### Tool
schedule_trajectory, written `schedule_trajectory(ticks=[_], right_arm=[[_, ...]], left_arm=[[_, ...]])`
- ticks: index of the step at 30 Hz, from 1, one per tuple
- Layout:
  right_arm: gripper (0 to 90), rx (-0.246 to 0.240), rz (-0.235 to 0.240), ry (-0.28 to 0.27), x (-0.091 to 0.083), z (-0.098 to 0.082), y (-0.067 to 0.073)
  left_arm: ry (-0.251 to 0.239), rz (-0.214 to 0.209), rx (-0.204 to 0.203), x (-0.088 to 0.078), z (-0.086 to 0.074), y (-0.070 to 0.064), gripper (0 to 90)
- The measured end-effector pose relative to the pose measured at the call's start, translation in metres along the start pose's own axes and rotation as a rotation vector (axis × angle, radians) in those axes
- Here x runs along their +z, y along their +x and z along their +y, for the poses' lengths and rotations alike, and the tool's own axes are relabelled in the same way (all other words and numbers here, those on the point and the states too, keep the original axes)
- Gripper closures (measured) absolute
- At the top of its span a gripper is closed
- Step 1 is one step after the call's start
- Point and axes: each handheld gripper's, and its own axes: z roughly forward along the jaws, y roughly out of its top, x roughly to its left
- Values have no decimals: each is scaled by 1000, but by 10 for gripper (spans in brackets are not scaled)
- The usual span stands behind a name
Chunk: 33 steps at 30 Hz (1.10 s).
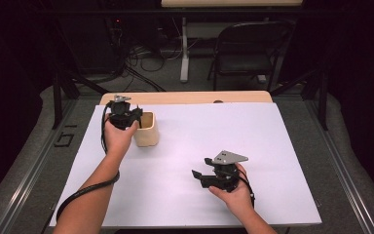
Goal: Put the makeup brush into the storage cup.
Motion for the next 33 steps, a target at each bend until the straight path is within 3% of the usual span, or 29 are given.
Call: schedule_trajectory(ticks=[30,33], right_arm=[[334,0,0,0,1,0,0],[334,2,-1,-1,0,0,0]], left_arm=[[0,-4,-15,3,-7,1,832],[-16,-14,-26,1,-8,3,760]])
